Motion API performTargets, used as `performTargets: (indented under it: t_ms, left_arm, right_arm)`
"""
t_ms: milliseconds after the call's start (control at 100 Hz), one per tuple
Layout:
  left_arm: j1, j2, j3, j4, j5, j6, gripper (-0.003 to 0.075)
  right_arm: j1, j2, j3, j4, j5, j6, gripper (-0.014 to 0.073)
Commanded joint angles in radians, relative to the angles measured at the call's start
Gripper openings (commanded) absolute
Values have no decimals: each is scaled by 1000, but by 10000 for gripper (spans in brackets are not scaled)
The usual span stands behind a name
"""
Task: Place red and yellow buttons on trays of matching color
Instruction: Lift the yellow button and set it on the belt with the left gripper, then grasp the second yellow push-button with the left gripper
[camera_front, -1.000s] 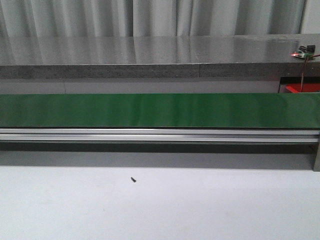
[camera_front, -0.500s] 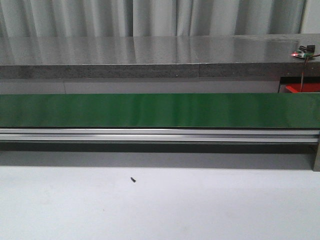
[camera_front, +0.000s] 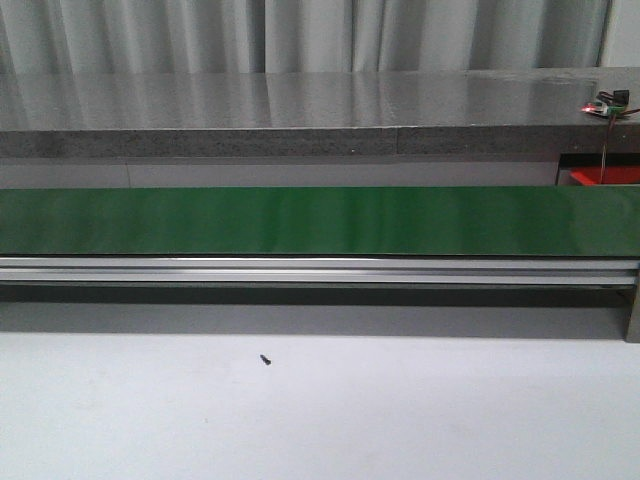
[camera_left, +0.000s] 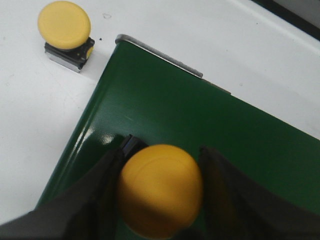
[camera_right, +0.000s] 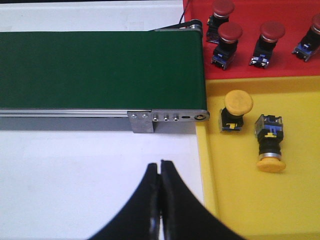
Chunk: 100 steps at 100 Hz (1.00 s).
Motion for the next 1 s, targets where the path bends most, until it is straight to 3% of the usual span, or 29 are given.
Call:
performTargets:
  t_ms: [0,250,350,440,520,710,990]
  left_arm:
    - [-9,-28,-28,-36,-52,2,251]
    - [-9,2,-28,-35,-93,26,267]
    - [-9,2,-28,-35,-93,26,364]
    - [-9,2,-28,-38,-93,26,507]
    - [-9,-2,-28,-54,-86,26,571]
    - [-2,-49,-28,-107,-104,26,567]
    - [85,-54,-29,-161,-134,-25,567]
  right_arm:
    - [2,3,-26,-2,-53,-5,-67]
    - [2,3,-26,-2,-51,-5,-67]
    - [2,3,-26,-2,-53,-5,-67]
    - [2,3,-26,-2,-53,-5,-67]
    - [2,3,-26,-2,-53,-5,-67]
    - [2,3,-26,-2,-53,-5,-67]
    - [2,3,-26,-2,-60,-5,-67]
